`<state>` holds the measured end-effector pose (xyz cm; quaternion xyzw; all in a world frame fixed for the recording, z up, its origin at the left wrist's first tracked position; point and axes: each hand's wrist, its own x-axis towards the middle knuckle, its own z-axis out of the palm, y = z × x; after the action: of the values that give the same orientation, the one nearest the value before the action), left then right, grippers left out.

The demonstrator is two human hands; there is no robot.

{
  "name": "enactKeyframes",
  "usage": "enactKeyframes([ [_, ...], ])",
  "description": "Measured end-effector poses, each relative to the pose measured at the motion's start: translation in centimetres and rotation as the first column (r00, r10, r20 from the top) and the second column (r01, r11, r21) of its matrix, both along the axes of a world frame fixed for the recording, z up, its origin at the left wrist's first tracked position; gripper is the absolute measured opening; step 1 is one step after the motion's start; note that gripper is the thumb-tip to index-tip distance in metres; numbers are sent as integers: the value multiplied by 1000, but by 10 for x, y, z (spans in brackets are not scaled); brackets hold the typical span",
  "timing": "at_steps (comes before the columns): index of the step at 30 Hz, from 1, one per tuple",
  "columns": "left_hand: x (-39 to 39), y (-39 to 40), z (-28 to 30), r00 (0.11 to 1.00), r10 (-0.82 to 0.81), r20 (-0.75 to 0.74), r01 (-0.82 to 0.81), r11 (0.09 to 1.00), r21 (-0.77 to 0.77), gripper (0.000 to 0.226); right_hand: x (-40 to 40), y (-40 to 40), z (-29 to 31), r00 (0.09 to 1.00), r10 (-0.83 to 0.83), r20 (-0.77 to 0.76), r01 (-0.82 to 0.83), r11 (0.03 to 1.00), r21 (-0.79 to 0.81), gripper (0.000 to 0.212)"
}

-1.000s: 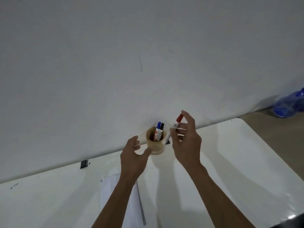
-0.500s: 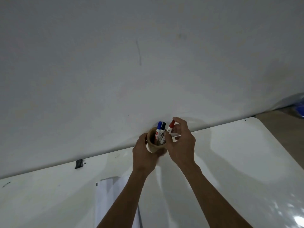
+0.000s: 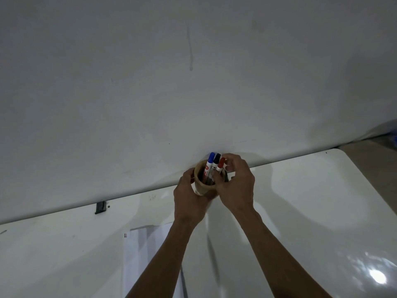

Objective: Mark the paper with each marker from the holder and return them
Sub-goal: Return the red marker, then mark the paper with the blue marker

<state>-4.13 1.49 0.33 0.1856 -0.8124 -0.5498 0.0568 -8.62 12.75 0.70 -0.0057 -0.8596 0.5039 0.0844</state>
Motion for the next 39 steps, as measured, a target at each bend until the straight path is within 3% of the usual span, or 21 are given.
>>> enactKeyframes([
  [3,-1,1,-1,1000,1,1,-1,1000,9,68,-4,-2,4,993,-28,-119,36,997,70,46],
  [7,-1,2,-1,1000,-4,12,4,1000,7,69,-13,-11,8,938,-33,-344,148,937,315,29],
  [9,-1,1,-1,1000,-2,20,2,1000,-3,70,-15,-15,5,923,-21,-385,187,897,400,22],
  [17,0,1,1,1000,1,29,-1,1000,-14,65,-6,-18,5,886,4,-463,221,875,431,14],
  [21,1,0,1,1000,9,23,-8,999,-44,58,6,-24,10,935,-20,-353,141,937,319,15],
  [29,3,5,10,998,55,18,-57,991,121,52,14,-18,30,983,-11,-181,49,977,206,13],
  [34,6,8,9,998,58,37,-62,990,128,66,22,5,68,996,-22,-83,10,989,-145,10],
  [39,10,1,8,985,16,170,-15,1000,-7,85,34,22,91,990,-133,-36,97,857,-506,4],
])
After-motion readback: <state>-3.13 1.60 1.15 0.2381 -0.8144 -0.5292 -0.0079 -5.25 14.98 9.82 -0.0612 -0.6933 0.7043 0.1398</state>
